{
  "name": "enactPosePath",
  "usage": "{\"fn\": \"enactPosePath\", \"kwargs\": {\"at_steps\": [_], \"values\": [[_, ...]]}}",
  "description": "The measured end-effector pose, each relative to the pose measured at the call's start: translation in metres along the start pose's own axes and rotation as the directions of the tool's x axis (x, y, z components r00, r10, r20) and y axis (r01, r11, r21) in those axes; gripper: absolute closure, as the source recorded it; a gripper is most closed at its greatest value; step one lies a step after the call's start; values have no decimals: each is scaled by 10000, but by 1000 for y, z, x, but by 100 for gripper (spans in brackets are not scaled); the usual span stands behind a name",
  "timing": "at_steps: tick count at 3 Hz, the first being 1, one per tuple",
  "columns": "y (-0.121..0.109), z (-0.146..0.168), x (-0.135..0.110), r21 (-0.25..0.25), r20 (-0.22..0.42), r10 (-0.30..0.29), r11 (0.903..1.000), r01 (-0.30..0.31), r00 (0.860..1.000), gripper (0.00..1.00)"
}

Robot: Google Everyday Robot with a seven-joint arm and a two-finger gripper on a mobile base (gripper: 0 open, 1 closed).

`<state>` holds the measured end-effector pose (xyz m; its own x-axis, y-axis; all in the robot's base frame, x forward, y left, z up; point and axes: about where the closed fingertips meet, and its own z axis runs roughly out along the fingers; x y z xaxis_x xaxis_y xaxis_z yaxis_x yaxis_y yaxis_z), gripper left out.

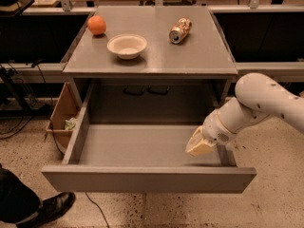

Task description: Open top drawer

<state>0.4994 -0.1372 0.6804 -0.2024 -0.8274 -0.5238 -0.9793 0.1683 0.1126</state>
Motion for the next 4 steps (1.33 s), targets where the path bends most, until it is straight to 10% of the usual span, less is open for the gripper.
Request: {"fn": "enactPosePath", "kwargs": {"at_steps": [2, 4], "values": [[48, 43, -14, -1717, 1163, 558, 9845, -352, 9917, 100], [71, 46, -10, -2566, 988, 908, 9645, -628, 9910, 100]]}}
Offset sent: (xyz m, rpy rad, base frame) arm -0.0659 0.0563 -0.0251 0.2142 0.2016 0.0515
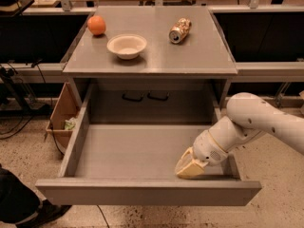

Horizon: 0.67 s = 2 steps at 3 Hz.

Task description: Open top drawer

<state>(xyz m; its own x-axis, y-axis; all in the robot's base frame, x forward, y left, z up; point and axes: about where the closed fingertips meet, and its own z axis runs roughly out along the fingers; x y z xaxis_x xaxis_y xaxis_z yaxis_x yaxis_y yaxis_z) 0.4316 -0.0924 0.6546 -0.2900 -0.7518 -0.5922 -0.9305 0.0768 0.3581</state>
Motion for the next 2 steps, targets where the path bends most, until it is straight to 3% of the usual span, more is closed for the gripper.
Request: {"fn": "enactPosePath", "kwargs": {"at_steps": [1, 2], "values": [[-12, -5, -11, 285, 235, -301, 9992, 294, 9993, 100], [-37, -35, -14, 1357, 689, -593, 9895, 496, 9959, 100]]}}
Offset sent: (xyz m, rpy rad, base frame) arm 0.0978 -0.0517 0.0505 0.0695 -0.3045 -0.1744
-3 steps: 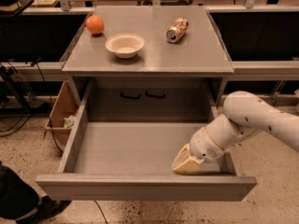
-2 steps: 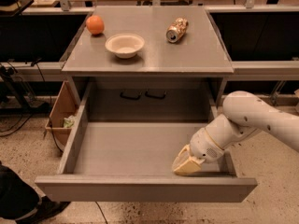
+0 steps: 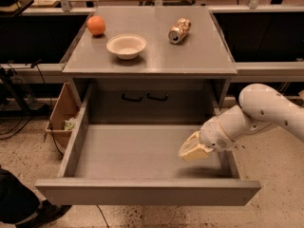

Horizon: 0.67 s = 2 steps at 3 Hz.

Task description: Open top drawer

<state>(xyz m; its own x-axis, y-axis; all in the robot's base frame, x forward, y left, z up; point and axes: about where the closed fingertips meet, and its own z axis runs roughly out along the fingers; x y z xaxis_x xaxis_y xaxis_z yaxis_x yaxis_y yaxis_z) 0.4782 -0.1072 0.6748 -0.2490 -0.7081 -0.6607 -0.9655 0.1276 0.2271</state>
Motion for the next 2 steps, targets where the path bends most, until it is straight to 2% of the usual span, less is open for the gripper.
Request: {"fn": "enactPosePath", "kwargs": {"at_steps": [1, 2], "values": [[-25, -57, 7, 1667, 233, -121, 9860, 81, 9997, 100], [-35, -136, 21, 3508, 207, -153, 9364, 71, 9997, 100]]}}
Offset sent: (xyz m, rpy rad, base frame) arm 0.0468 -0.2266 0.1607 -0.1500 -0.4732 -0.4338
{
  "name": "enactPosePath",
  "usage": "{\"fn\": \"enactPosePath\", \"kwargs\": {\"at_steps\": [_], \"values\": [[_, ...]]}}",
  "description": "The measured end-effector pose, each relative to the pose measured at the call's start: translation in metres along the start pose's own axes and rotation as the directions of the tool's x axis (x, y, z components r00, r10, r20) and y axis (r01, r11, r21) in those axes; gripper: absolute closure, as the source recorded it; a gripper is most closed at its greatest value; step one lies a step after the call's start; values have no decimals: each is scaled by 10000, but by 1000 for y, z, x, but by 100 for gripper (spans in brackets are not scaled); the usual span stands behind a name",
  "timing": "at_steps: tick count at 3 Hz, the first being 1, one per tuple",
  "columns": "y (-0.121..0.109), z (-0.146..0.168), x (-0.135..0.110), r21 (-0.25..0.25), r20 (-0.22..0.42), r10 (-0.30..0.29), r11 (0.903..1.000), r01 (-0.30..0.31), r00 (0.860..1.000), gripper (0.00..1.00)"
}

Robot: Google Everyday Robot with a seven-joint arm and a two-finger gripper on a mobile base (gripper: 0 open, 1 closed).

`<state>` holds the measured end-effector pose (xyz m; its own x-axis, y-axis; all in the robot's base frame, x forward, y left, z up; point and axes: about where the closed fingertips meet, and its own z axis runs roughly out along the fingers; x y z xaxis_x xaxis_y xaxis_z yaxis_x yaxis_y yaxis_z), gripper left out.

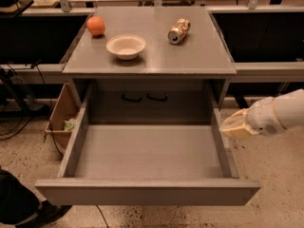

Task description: Open top drawer

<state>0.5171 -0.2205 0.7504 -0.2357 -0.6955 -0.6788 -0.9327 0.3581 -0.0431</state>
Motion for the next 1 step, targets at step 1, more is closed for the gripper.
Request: {"fn": "enactPosePath", "kwargs": {"at_steps": [1], "values": [[-25, -81, -1, 1747, -184, -193, 9844, 222, 9996, 100]]}}
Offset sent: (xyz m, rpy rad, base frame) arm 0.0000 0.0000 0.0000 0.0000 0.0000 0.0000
